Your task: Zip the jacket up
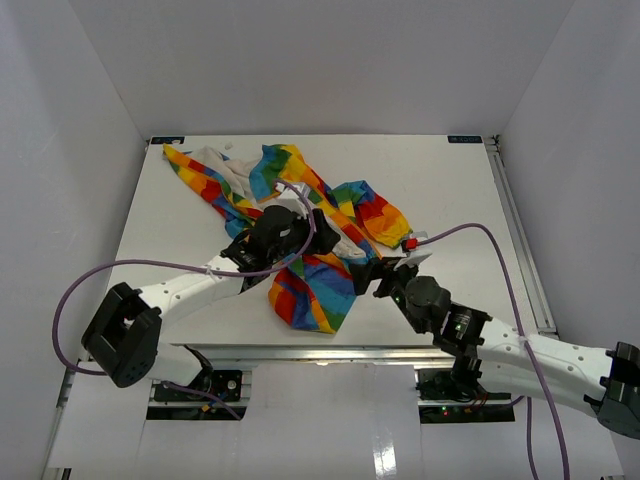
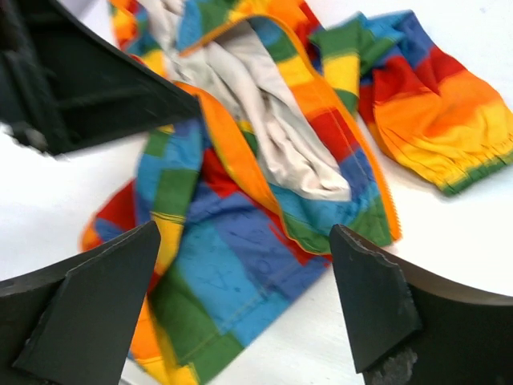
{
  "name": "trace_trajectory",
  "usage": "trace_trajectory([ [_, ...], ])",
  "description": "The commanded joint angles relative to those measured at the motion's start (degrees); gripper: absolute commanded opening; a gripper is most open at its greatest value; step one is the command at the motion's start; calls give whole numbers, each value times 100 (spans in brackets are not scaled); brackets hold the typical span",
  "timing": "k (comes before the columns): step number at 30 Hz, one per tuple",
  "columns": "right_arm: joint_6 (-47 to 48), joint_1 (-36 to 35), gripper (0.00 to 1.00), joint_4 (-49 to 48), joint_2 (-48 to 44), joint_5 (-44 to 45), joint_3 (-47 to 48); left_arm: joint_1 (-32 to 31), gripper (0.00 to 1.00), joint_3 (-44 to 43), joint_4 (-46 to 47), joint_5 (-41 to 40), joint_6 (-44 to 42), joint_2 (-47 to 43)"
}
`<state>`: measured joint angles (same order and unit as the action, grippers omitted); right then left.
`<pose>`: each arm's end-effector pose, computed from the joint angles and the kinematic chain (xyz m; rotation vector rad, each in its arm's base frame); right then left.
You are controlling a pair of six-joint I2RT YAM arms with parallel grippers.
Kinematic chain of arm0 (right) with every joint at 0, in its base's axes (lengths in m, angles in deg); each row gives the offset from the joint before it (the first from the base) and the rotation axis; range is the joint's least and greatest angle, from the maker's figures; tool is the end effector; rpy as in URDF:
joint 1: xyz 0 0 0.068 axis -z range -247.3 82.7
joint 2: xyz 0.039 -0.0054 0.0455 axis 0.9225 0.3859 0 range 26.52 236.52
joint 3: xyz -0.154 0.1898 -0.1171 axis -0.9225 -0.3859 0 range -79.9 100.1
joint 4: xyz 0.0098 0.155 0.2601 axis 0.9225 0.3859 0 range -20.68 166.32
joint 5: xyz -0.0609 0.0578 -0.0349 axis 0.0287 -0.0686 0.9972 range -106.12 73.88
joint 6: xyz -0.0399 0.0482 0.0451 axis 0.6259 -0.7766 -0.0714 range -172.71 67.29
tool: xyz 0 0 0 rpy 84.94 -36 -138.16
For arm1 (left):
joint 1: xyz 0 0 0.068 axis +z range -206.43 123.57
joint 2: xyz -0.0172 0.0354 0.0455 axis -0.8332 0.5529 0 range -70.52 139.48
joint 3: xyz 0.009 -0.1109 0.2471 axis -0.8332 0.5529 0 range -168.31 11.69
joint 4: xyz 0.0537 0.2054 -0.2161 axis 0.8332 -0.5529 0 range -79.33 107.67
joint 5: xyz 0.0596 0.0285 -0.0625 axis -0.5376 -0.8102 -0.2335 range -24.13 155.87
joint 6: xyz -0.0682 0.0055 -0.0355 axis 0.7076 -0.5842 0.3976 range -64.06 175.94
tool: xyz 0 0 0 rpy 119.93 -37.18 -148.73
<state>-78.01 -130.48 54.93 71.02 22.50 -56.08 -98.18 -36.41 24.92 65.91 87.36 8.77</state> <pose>0.1488 0.2038 0.2376 -0.0446 1.6913 0.6037 0.2813 -0.2511 0.2162 0.1881 2.0761 -0.8085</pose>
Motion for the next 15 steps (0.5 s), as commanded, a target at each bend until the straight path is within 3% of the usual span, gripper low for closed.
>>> trace_trajectory([
  [1,7,370,91,17,518,303,345,399,76,424,-312,-584,277,-144],
  [4,-156,1068,90,202,899,-426,521,399,76,794,-139,-850,300,-412],
  [6,-310,1778,88,303,1166,-1279,579,420,76,943,-153,-1452,216,-592],
  [10,-232,2305,86,313,1568,-1913,630,441,76,1707,475,-2190,-148,-1191],
  [15,-98,2453,83,300,2064,-2031,718,445,77,1871,451,-2490,-203,-1921],
])
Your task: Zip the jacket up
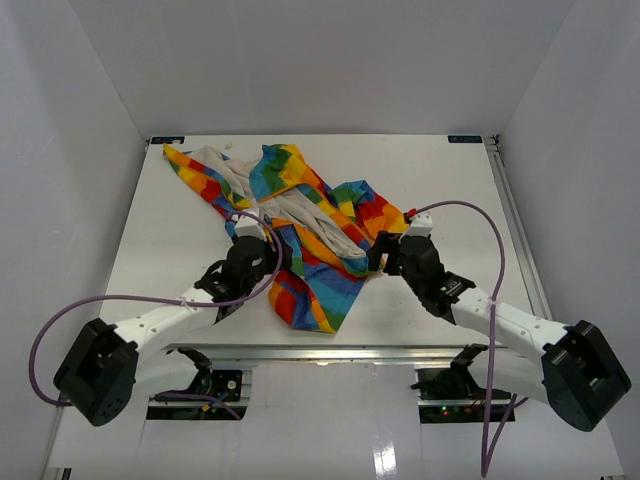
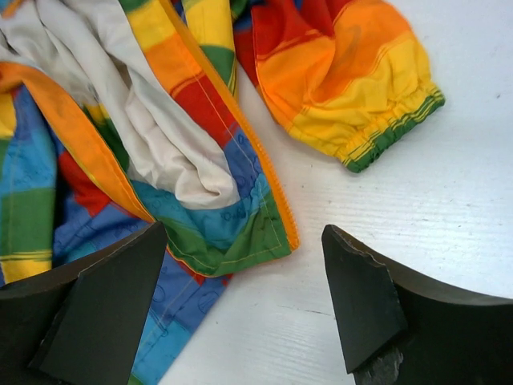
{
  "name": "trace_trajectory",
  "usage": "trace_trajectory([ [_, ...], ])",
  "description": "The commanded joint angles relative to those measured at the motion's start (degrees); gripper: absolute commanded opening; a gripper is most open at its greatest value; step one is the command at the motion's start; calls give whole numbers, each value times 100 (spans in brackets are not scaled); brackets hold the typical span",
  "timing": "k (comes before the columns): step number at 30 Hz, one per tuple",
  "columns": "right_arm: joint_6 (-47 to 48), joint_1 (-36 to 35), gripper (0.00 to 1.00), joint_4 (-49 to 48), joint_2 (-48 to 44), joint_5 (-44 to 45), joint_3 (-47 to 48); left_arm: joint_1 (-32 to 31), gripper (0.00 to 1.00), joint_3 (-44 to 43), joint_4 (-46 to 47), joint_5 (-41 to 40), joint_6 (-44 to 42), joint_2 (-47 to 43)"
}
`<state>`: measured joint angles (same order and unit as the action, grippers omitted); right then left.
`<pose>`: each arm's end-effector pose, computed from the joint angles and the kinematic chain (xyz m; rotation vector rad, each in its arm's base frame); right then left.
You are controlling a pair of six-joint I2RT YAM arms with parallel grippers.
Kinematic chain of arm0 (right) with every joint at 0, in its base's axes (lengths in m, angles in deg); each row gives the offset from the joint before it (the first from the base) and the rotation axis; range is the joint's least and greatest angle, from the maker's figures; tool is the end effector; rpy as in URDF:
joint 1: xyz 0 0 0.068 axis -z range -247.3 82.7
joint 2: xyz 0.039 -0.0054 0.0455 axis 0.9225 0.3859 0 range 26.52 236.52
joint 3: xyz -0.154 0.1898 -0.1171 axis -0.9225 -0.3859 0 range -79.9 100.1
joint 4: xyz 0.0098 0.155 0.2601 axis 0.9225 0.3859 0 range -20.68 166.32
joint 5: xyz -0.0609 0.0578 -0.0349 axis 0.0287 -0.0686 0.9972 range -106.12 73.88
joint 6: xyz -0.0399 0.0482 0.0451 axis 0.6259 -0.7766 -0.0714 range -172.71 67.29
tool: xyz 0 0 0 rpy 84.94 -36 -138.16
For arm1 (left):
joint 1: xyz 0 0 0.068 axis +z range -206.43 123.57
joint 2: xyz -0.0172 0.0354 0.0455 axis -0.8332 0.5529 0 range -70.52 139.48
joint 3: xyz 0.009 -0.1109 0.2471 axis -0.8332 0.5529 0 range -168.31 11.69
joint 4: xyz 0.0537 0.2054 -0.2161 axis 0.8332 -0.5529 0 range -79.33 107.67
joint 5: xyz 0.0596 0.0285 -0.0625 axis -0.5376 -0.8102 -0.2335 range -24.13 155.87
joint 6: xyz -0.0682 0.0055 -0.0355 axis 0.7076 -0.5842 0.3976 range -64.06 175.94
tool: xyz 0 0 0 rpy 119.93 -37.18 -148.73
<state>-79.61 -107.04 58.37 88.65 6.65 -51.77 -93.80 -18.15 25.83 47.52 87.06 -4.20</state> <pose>0.2425 0.1686 0.1807 0.0399 1.9585 0.3786 0.2530 -0.1672 0.1654 -0.0859 2.0617 -0.4160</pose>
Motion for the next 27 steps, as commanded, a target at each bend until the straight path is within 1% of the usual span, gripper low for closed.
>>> trace_trajectory([
  [1,76,145,82,-55,411,-485,312,3,78,56,324,-839,-198,-696],
  [5,96,296,82,-157,720,-771,360,2,78,-9,115,-1428,-185,-607],
  [11,116,362,77,-576,1030,-1073,233,3,78,38,323,-1570,-389,-413],
  [14,132,357,75,-612,1167,-1073,267,18,78,7,390,-1569,-410,-175],
  [17,130,362,74,-698,1305,-1072,266,273,78,-155,453,-1319,-260,130],
  [20,124,362,73,-724,1470,-1020,300,796,77,-462,361,-543,106,543],
  [22,132,354,72,-725,1511,-1013,324,1173,76,-660,486,-126,295,907],
  [23,132,362,71,-734,1503,-1029,316,1233,74,-745,607,5,279,1028],
  [25,123,362,71,-768,1424,-1081,273,1303,74,-1119,599,-55,184,1512],
  [26,123,362,71,-786,1380,-1082,255,1329,73,-1270,589,-99,140,1520],
  [27,132,362,71,-830,1344,-1108,229,1365,73,-1438,503,-98,105,1901],
])
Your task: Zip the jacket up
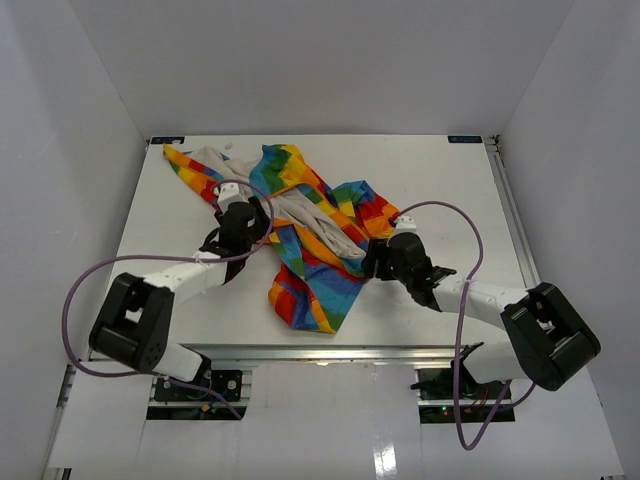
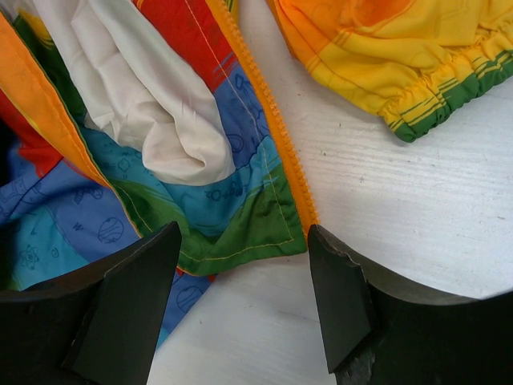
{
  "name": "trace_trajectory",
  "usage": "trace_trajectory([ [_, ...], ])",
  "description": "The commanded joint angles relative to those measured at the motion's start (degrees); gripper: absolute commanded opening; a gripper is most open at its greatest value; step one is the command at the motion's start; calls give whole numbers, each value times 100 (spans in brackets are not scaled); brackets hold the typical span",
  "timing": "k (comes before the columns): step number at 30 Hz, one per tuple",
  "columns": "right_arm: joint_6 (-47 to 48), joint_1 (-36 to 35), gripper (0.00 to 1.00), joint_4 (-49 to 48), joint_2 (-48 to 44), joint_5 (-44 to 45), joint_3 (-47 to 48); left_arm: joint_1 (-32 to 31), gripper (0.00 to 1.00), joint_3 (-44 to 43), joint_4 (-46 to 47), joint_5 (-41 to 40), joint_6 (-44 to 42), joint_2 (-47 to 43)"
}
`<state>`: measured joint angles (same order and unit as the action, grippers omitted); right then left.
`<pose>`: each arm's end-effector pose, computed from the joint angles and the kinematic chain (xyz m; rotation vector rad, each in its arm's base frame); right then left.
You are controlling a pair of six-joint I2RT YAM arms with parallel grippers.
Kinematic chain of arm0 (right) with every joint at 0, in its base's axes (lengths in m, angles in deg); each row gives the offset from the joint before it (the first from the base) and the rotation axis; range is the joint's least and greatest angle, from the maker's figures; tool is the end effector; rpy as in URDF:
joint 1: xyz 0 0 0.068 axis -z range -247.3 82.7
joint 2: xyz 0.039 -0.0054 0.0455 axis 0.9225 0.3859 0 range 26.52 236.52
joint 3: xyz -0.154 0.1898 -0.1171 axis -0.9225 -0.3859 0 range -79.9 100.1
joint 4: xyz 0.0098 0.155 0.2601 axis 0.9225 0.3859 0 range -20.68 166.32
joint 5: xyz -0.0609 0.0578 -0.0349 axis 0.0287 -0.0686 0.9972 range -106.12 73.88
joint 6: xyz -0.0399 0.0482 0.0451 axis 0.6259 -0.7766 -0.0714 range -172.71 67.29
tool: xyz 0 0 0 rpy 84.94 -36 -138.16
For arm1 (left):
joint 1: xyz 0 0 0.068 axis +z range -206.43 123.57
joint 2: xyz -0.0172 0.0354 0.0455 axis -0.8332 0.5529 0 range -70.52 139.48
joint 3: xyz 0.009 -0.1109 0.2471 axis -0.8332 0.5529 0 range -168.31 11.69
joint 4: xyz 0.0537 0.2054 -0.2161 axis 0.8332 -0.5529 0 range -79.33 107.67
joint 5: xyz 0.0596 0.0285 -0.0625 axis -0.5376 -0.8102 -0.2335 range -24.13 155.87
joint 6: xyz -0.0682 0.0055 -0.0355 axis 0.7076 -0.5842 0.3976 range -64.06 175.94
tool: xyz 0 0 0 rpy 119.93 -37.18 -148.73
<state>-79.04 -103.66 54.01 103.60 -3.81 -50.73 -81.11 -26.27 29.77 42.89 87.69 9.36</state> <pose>0.2626 0.1761 0.1204 -0.0614 2.1526 0.4142 0.3247 -0.1210 0.1564 -0.3653 2.0190 -0.1933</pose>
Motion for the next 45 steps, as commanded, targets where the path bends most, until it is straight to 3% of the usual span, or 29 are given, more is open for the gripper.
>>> trace_trajectory([
  [1,75,24,71,-408,-221,-91,95,167,72,-861,80,427,23,747],
  [4,75,24,71,-425,-344,-151,52,333,69,-1317,22,662,-44,1432],
  [6,75,24,71,-439,-423,-222,34,394,62,-1532,55,866,-120,1721],
  [7,74,23,71,-448,-462,-267,27,413,55,-1625,44,941,-146,1827],
  [9,66,15,71,-464,-518,-378,19,429,24,-1783,-285,926,-29,1828],
  [11,43,23,71,-479,-541,-456,11,437,4,-1693,-587,719,49,1644],
  [14,17,21,71,-478,-553,-493,10,429,0,-1323,-959,389,170,702],
  [21,-27,24,73,-478,-638,-518,4,429,0,885,-530,205,285,-2000],
  [25,-30,24,74,-457,-627,-558,3,429,0,1064,-900,-12,388,-2662],
  [27,-30,24,74,-447,-613,-566,10,429,3,1110,-624,157,383,-2799],
  [29,-30,23,75,-463,-589,-599,10,429,46,909,-369,497,350,-2623],
  [30,-30,15,76,-455,-580,-607,19,429,57,731,-375,617,341,-2462],
  [36,-22,24,77,-420,-617,-611,36,420,62,-1198,-1156,1152,213,-136],
  [45,-13,15,78,-425,-569,-769,82,378,65,-2466,-1534,1370,-299,1467],
])
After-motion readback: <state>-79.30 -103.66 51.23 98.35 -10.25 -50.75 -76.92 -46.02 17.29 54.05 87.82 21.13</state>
